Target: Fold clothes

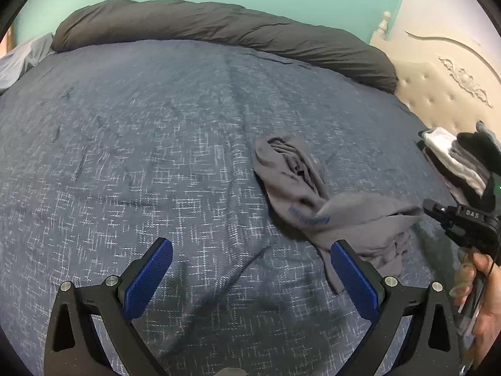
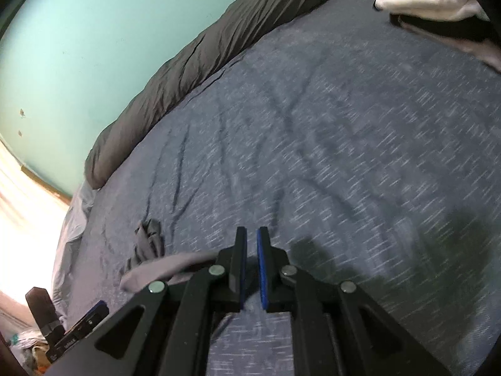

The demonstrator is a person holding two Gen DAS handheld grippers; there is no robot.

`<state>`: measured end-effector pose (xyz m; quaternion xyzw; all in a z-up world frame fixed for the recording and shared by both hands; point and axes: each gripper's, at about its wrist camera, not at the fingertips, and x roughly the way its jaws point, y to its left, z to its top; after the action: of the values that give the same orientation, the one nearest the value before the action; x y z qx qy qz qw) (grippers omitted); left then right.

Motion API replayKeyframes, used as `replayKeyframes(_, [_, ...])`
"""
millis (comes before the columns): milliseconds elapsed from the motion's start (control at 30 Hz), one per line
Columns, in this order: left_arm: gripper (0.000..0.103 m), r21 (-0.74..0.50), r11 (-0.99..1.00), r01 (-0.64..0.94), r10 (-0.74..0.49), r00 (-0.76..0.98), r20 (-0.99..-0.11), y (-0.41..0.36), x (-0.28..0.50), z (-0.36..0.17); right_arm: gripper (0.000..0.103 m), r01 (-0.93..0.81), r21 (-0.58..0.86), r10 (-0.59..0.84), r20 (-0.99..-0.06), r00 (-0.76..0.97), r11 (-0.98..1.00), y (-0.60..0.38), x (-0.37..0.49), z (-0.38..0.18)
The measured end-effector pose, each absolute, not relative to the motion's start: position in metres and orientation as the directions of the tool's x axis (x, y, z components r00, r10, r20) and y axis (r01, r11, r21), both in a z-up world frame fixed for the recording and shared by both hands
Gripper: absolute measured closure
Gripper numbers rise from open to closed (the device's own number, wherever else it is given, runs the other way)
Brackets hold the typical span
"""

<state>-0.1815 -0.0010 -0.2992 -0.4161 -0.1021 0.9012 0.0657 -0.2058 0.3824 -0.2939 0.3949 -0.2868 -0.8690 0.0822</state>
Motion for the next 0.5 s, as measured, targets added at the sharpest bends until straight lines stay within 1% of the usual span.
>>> replayKeyframes(67, [0.0, -0.24, -0.97, -0.025, 0.199, -0.648, -0.736, -0.004, -0.181, -0.299, 0.095, -0.07, 0.557, -0.364, -0.627, -0.689, -0.827, 0.382, -0.204, -0.288])
replayKeyframes(133, [0.0, -0.241, -0.97, -0.017, 0.194, -0.65, -0.735, -0.007, -0.18, -0.299, 0.095, -0.012, 0.56, -0.396, -0.602, -0.693, -0.829, 0.373, -0.205, -0.28])
replayKeyframes(167, [0.0, -0.242, -0.97, -0.012, 0.191, -0.652, -0.734, -0.009, -0.18, -0.299, 0.094, 0.021, 0.562, -0.422, -0.595, -0.684, -0.827, 0.365, -0.207, -0.278])
replayKeyframes(200, [0.0, -0.242, -0.97, -0.008, 0.189, -0.653, -0.734, -0.01, -0.18, -0.299, 0.085, 0.059, 0.567, -0.454, -0.587, -0.67, -0.821, 0.355, -0.209, -0.276])
replayKeyframes(233, [0.0, -0.243, -0.97, -0.004, 0.186, -0.654, -0.733, -0.012, -0.179, -0.299, 0.069, 0.091, 0.572, -0.482, -0.582, -0.655, -0.815, 0.346, -0.211, -0.275])
replayKeyframes(267, [0.0, -0.244, -0.97, 0.0, 0.184, -0.655, -0.733, -0.013, -0.179, -0.299, 0.063, 0.118, 0.576, -0.506, -0.579, -0.639, -0.809, 0.338, -0.213, -0.276])
replayKeyframes(300, [0.0, -0.244, -0.97, 0.004, 0.181, -0.657, -0.732, -0.015, -0.179, -0.299, 0.061, 0.145, 0.58, -0.53, -0.577, -0.621, -0.802, 0.328, -0.214, -0.276])
replayKeyframes(400, [0.0, -0.245, -0.969, 0.017, 0.174, -0.659, -0.732, -0.02, -0.177, -0.299, 0.061, 0.226, 0.567, -0.583, -0.591, -0.558, -0.792, 0.295, -0.219, -0.277])
replayKeyframes(467, [0.0, -0.244, -0.969, 0.026, 0.168, -0.658, -0.734, -0.025, -0.176, -0.3, 0.06, 0.281, 0.54, -0.599, -0.612, -0.517, -0.794, 0.274, -0.221, -0.279])
replayKeyframes(500, [0.0, -0.245, -0.969, 0.031, 0.165, -0.658, -0.735, -0.028, -0.175, -0.3, 0.057, 0.297, 0.528, -0.6, -0.621, -0.504, -0.796, 0.266, -0.221, -0.279])
